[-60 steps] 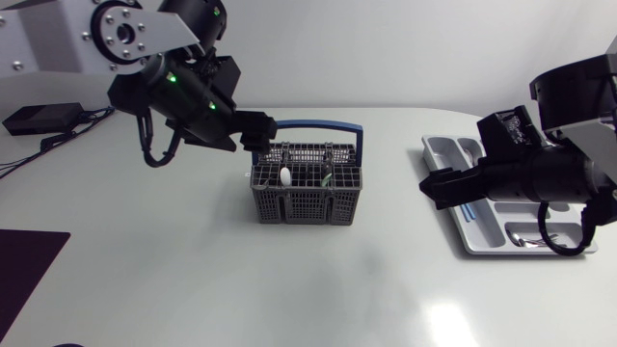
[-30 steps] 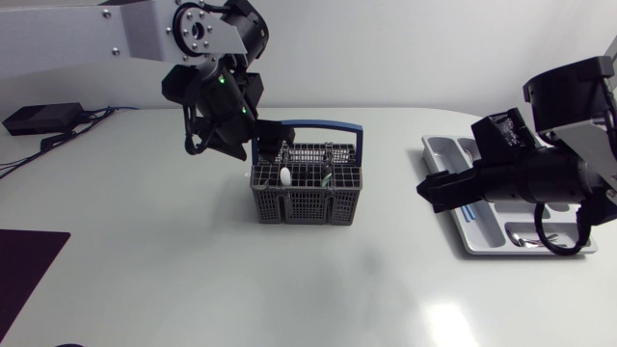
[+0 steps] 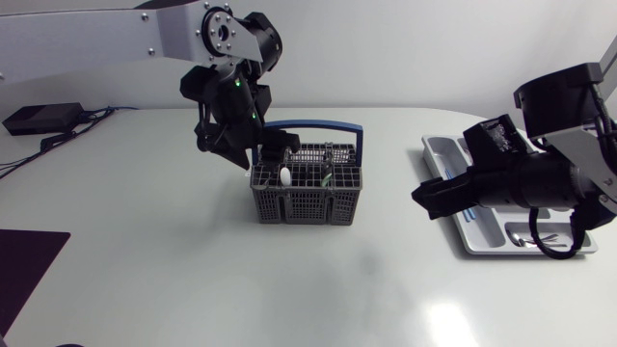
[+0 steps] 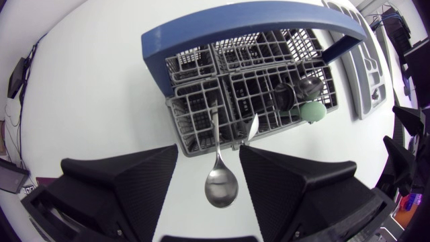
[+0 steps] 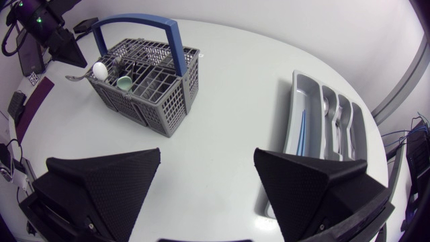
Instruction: Unload the cutlery basket into the drawer organizer.
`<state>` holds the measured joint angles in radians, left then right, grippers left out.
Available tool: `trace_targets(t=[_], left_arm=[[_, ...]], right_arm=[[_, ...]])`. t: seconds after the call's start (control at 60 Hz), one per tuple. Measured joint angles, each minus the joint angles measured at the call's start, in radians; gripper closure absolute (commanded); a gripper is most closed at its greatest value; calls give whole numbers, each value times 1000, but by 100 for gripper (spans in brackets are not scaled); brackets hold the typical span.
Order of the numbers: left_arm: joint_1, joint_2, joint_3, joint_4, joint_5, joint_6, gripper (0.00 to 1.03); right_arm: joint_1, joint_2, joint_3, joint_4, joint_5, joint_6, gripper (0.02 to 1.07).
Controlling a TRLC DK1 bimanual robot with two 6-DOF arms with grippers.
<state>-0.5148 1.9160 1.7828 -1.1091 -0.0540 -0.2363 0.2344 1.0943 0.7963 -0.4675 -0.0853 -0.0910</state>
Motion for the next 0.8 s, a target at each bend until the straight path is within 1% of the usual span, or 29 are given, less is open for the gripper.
trace_targets(t=[0.1,0.133,0.167,0.7,0.8], left_arm=[[0,14,16,-26,0,0,39],[0,17,19,-31,0,0,43],[-1,18,22,-34,0,0,44],[-17,83,32,-47,0,-4,44],[-21,90,39,-60,0,-4,53]], right_arm=[[0,0,-1,0,0,0,7],[0,1,-2,0,0,0,7],[0,1,-6,0,0,0,7],[1,6,-20,0,0,0,7],[1,6,-20,0,0,0,7]])
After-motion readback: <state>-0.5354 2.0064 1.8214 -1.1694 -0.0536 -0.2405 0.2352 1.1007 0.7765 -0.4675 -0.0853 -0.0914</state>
